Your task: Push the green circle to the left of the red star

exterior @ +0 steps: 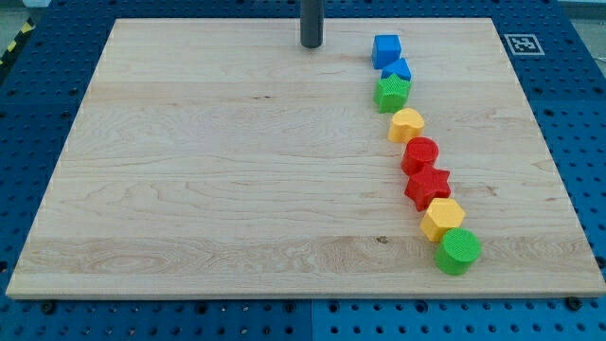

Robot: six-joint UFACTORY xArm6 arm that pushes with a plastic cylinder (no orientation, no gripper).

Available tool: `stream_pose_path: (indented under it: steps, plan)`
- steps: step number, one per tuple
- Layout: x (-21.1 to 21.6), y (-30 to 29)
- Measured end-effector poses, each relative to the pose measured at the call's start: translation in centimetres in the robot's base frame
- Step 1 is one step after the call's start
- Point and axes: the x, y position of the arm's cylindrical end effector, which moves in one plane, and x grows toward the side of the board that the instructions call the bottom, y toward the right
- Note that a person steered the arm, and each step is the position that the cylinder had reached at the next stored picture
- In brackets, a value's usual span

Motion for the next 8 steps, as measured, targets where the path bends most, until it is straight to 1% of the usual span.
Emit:
stream_pose_path:
  steps: [1, 2, 3, 4, 5, 8]
  plan:
    - [-1.0, 0.9]
    - [-2.1, 5.1]
    - [-2.0, 11.8]
    - [1.0, 17.7]
    - [7.9, 17.8]
    - [30.7, 18.7]
